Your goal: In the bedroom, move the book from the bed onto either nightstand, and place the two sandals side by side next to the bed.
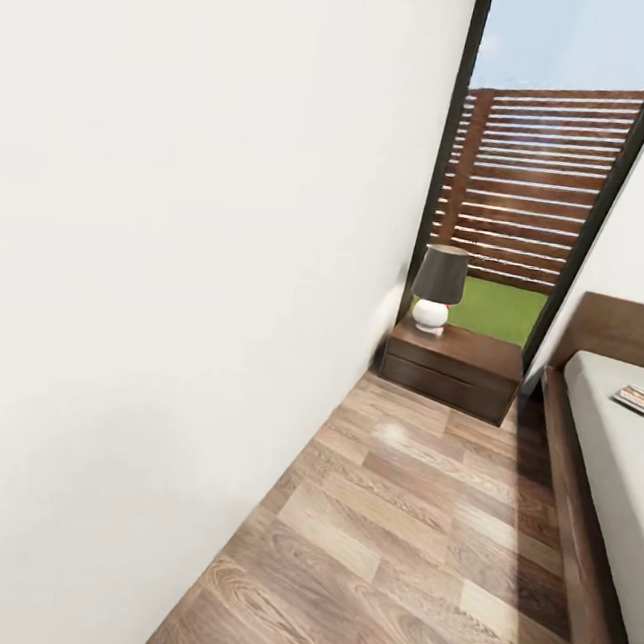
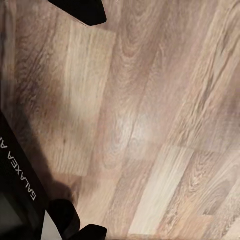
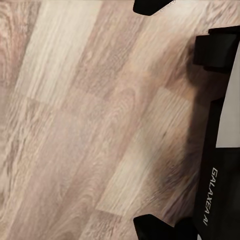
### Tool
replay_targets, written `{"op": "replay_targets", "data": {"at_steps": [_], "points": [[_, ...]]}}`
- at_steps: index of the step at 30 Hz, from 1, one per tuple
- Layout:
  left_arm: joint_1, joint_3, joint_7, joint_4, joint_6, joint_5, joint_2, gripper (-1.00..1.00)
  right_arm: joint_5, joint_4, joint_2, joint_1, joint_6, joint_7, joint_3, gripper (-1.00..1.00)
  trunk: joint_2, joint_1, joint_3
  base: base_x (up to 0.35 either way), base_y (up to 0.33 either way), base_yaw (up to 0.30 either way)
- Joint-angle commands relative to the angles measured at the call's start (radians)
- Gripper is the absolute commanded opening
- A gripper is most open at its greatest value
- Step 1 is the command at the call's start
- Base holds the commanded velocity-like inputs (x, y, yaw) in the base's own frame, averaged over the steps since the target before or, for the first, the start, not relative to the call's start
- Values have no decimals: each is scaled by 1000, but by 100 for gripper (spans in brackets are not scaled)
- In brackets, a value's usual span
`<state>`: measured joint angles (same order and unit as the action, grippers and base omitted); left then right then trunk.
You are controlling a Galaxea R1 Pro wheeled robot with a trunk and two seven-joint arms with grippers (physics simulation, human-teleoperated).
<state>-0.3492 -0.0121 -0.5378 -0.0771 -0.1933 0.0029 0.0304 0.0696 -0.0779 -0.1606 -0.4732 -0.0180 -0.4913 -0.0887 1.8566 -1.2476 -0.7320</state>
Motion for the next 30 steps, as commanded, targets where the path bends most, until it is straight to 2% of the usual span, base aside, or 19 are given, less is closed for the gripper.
{"op": "replay_targets", "data": {"at_steps": [1,8,30], "points": [[-1,-1,-2,1,-5,0,0,100,8,-3,0,-1,-2,-4,-6,100,0,0,-1,153,0,-58],[-1,-2,-3,2,-5,0,0,100,8,-3,0,-2,-2,-4,-6,100,0,0,-1,35,0,-174],[-1,-2,-4,2,-5,0,0,100,8,-3,0,-2,-2,-4,-6,100,0,0,-1,0,0,-274]]}}
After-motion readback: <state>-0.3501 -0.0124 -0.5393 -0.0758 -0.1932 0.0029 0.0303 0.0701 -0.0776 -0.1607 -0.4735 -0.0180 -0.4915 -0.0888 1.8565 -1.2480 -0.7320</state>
